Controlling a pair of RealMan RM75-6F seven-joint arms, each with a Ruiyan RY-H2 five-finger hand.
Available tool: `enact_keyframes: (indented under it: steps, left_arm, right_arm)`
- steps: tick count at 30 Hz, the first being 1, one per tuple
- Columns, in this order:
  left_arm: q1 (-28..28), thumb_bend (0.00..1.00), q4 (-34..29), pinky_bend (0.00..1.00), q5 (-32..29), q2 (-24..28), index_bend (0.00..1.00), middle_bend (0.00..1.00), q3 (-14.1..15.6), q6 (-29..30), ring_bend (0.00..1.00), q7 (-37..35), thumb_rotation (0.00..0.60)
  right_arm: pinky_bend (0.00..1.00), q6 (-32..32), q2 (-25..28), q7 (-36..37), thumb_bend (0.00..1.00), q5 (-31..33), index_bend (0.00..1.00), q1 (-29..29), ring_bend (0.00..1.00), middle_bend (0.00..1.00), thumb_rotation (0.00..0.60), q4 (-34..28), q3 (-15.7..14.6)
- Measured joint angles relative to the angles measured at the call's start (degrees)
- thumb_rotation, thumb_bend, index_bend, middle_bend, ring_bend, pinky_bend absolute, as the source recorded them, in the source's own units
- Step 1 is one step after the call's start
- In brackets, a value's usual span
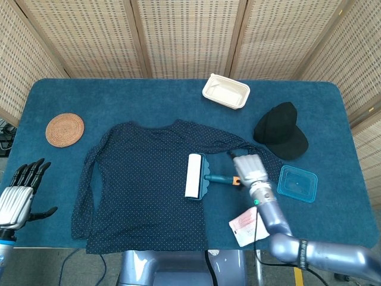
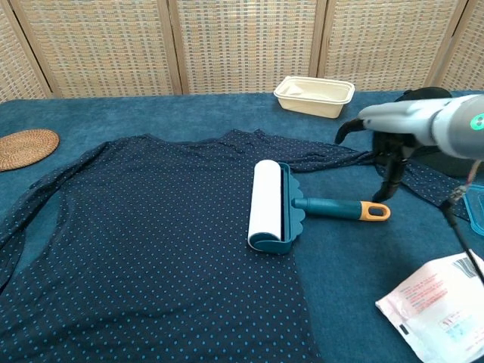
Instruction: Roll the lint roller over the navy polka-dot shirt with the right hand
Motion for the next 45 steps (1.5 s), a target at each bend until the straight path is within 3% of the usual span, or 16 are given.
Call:
enact_keyframes:
  steps: [5, 9, 20, 45]
  left_arm:
    - [-0.30, 0.00, 0.02, 0.00, -0.35, 0.14, 0.00, 0.00, -0.15, -0.39, 0.00, -0.02, 0.600]
    - [-0.38, 0.00, -0.05, 0.00, -0.21, 0.15, 0.00, 0.00, 0.00, -0.50, 0.00, 0.18, 0.600]
    - [-0.45, 0.00, -0.02, 0.00, -0.08, 0.12, 0.00, 0.00, 0.09, -0.37, 0.00, -0.02, 0.600]
    - [-0.87, 0.00, 0.37, 0.00, -1.03, 0.28, 0.00, 0.00, -0.18, -1.02, 0.00, -1.01, 0.600]
  right_arm:
    - [1.00, 3.97, -5.79, -2.56, 0.17, 2.01, 0.34, 3.54, 1.00, 1.00, 0.600, 2.61, -1.59]
    - [1.00, 7.52, -10.68, -3.57, 0.22, 0.59, 0.36, 4.95, 1.00, 1.00, 0.600, 6.73, -3.09]
    - [1.00, 9.25, -15.03, -3.78, 0.36, -0.10, 0.39, 5.66, 1.00, 1.00, 0.600, 13.34, -4.81]
    - [1.00, 7.49, -21.06, -3.25, 0.44, -0.47, 0.46, 5.90, 1.00, 1.00, 0.600, 20.63, -4.29]
